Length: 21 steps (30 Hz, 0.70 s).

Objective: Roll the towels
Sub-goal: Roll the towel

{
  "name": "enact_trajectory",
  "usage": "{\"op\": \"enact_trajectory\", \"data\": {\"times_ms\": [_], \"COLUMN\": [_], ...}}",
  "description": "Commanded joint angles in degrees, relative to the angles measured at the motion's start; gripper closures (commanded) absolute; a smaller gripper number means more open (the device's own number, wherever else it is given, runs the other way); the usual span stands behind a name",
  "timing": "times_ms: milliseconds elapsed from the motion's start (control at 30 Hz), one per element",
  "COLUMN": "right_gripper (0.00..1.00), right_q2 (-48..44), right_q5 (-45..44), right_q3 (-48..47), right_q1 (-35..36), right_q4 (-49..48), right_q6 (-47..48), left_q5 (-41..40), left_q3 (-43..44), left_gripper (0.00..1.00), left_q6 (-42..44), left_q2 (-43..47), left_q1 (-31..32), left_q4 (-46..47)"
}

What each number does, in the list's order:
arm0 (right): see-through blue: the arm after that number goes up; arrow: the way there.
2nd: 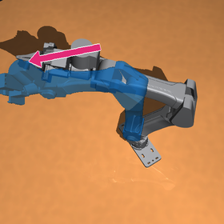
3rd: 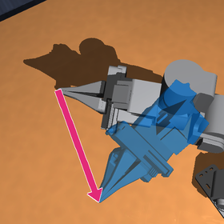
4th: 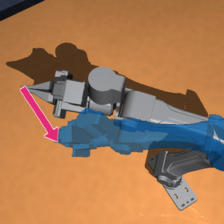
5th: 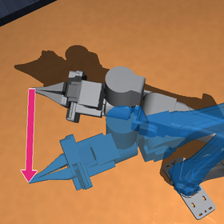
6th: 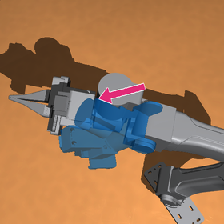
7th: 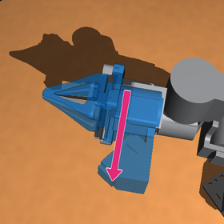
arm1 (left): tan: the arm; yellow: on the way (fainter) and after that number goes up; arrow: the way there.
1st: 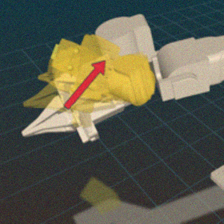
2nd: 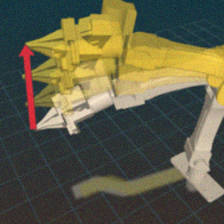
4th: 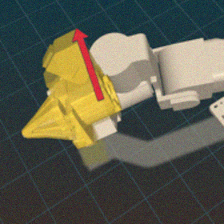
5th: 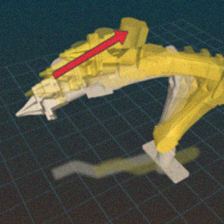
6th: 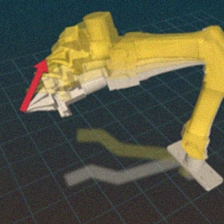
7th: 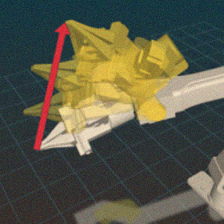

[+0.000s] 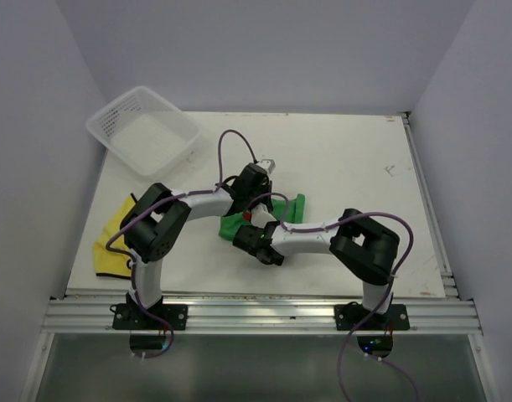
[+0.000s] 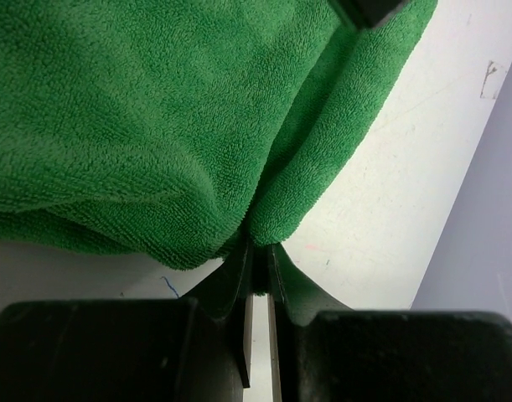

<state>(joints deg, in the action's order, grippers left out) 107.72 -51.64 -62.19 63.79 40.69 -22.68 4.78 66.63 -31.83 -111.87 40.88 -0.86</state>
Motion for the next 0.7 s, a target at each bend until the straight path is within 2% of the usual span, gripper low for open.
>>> {"op": "enact_trajectory", "data": {"times_ms": [0, 300, 667], "right_gripper": [1.00, 1.00, 1.00], "right_q2": [1.0, -1.3, 0.6], "right_q5": [-3.9, -3.8, -2.7], "right_q3": [-3.6, -2.9, -3.3], "right_q1": [1.5, 1.5, 2.7], "right_q4": [-3.1, -2.0, -5.0], "right_q6": [3.3, 5.4, 7.7], "left_q5": [0.3, 0.1, 0.3], "left_q3": [-1.1, -1.3, -1.4], "left_gripper": [1.00, 1.00, 1.00], "left_q6": [1.4, 1.6, 1.5], "left_q2": [0.3, 0.2, 0.1], "left_q1": [2.3, 2.2, 2.3], "left_q4": [-0.1, -0.2, -0.2]}}
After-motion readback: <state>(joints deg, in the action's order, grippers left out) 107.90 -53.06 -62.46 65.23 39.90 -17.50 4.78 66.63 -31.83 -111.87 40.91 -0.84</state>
